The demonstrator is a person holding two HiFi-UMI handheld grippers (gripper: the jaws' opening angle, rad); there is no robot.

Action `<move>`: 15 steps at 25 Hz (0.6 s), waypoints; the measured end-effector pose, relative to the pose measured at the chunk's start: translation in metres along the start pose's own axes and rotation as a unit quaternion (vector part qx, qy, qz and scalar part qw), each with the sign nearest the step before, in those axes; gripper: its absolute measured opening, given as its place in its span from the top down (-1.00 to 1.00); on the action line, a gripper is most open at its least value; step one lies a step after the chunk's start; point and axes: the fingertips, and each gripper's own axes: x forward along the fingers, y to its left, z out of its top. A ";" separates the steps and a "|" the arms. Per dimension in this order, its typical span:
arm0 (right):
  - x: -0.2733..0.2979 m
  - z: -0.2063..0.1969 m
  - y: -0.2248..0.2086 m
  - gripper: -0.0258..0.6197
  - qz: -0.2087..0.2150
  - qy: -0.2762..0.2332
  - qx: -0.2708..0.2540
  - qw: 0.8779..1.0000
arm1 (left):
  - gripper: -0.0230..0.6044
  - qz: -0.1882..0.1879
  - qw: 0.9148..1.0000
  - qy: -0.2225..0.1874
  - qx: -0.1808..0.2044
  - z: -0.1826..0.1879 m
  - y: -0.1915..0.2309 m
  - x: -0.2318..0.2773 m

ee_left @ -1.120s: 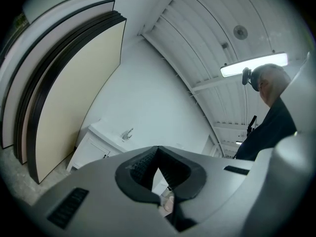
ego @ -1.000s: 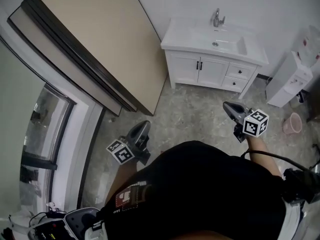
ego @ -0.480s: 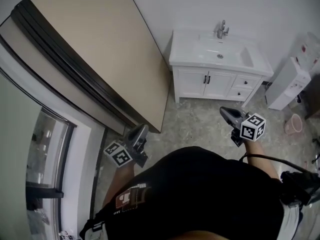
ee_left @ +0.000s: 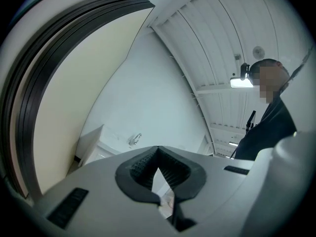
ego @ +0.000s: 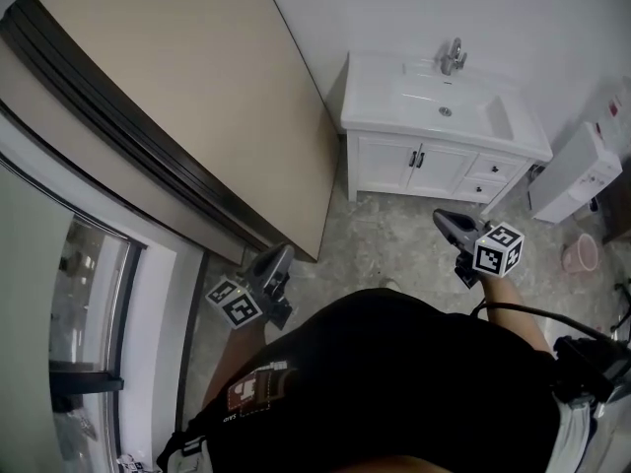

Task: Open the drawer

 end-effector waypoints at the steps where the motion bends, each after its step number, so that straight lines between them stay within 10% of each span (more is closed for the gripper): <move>1: 0.007 0.003 -0.009 0.93 0.008 0.001 -0.001 1.000 | 0.97 0.004 1.000 -0.002 0.002 0.002 0.003 0.008; 15: 0.070 0.101 -0.193 0.93 0.103 -0.001 -0.029 0.994 | 0.97 0.075 0.996 -0.048 0.030 0.044 0.026 0.183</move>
